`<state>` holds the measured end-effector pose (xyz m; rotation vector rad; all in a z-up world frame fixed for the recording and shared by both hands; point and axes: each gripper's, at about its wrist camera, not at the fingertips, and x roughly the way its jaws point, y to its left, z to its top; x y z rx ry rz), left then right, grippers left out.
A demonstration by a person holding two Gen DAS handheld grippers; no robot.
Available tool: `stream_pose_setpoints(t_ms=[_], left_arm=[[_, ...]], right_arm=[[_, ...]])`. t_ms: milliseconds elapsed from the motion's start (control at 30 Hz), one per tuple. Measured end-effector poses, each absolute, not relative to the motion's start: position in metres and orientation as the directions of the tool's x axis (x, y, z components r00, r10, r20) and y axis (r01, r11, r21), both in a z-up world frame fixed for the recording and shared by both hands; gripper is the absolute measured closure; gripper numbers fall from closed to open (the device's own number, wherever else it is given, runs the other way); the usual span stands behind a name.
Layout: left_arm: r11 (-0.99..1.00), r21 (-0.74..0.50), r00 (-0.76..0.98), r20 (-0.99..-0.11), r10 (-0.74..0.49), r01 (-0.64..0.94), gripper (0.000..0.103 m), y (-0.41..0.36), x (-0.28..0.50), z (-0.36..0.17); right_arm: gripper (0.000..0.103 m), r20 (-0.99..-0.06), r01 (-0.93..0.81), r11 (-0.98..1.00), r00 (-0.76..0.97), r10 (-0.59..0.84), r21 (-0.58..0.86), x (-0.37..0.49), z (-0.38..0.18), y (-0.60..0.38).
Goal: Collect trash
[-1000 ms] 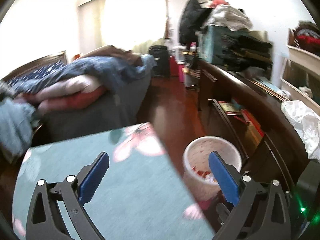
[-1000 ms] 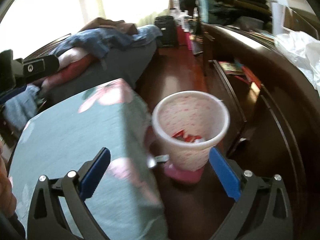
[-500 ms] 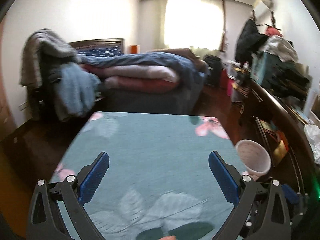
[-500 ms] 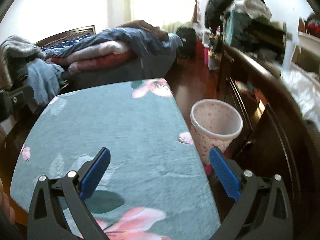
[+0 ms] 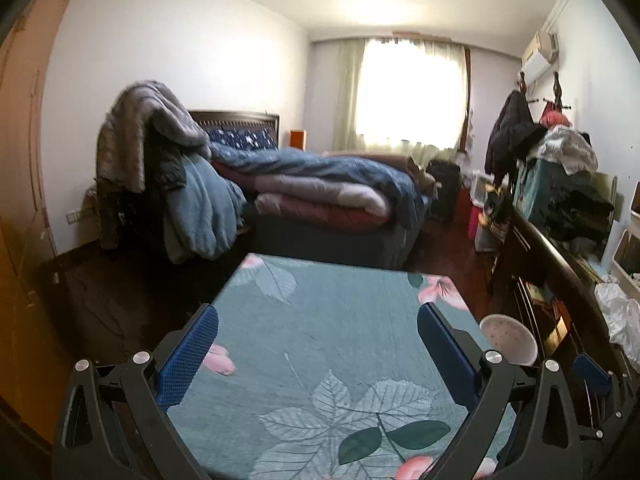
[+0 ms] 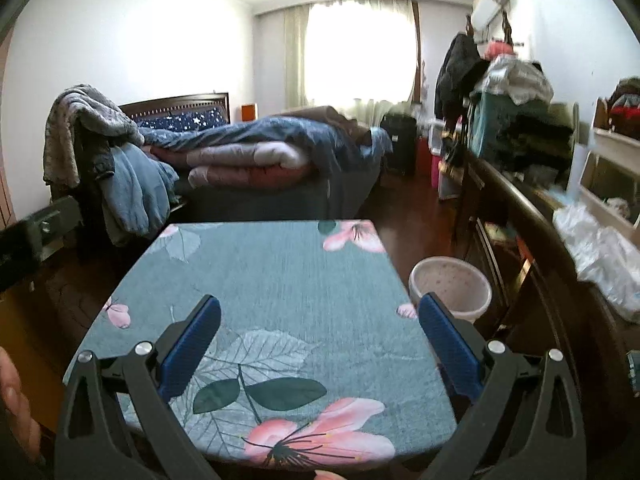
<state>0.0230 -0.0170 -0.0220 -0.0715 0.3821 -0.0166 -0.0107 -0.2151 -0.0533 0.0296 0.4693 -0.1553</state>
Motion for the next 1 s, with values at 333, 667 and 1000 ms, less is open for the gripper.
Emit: stream_pose_setpoints(t_ms=[333, 667, 1000], left_arm=[[0.996, -0.087, 0.957, -0.29, -0.028, 0.002, 0.004, -0.002, -0.019, 0.006], [0.996, -0.088, 0.972, -0.237, -0.006, -0.015, 0.004, 0.005, -0.039, 0.017], [0.993, -0.11, 0.97, -0.243, 0.005, -0.033, 0.004, 0.016, -0.042, 0.015]], right_arm=[[0.004, -0.363, 0.147, 0.989, 0.92, -0.146, -0.024, -0.047, -0.015, -0.2], [0.004, -0.309, 0.148, 0.988, 0.938, -0.155, -0.045, -0.068, 0.003, -0.192], [0.004, -0.313, 0.13, 0.989, 0.939, -0.144, -0.065, -0.067, 0.001, -0.183]])
